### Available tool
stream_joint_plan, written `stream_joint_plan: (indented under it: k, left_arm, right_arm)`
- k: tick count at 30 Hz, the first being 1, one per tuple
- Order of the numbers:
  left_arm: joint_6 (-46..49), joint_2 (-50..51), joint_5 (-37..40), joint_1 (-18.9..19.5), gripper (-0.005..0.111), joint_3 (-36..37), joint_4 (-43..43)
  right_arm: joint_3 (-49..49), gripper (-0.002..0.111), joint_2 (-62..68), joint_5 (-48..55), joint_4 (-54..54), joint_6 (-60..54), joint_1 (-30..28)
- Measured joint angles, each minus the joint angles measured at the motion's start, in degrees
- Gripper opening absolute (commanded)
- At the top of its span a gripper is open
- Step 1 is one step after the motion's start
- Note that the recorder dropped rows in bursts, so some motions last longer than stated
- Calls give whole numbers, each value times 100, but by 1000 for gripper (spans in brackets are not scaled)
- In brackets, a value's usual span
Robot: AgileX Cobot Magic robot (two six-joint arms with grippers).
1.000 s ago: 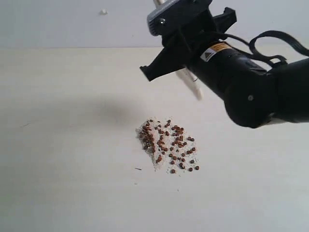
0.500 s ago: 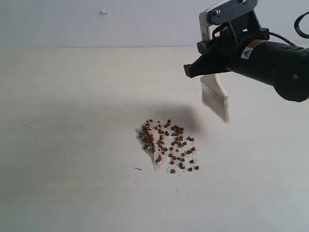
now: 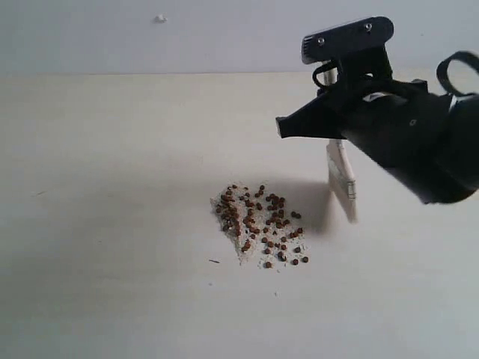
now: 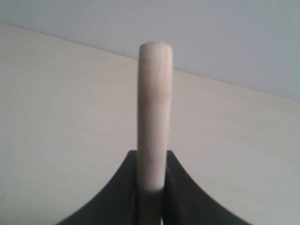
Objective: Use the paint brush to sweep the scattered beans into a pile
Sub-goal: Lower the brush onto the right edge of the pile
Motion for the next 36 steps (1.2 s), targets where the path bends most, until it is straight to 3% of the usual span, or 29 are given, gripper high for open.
stream_joint_plan:
  k: [5, 13, 20, 30, 36]
  left_arm:
    - [0, 0, 0, 0, 0, 0, 0]
    - [0, 0, 0, 0, 0, 0, 0]
    - [0, 0, 0, 0, 0, 0, 0]
    - [0, 0, 0, 0, 0, 0, 0]
    - [0, 0, 0, 0, 0, 0, 0]
  right_arm:
    - [387, 0, 0, -1423, 1339, -514, 942]
    - [552, 0, 40, -2008, 1880, 101, 1783]
    - [552, 0, 541, -2189, 1728, 724, 1878]
    - [552, 0, 949, -2331, 555, 2430, 1878]
    - [142, 0, 1005, -2108, 520, 2644, 1878]
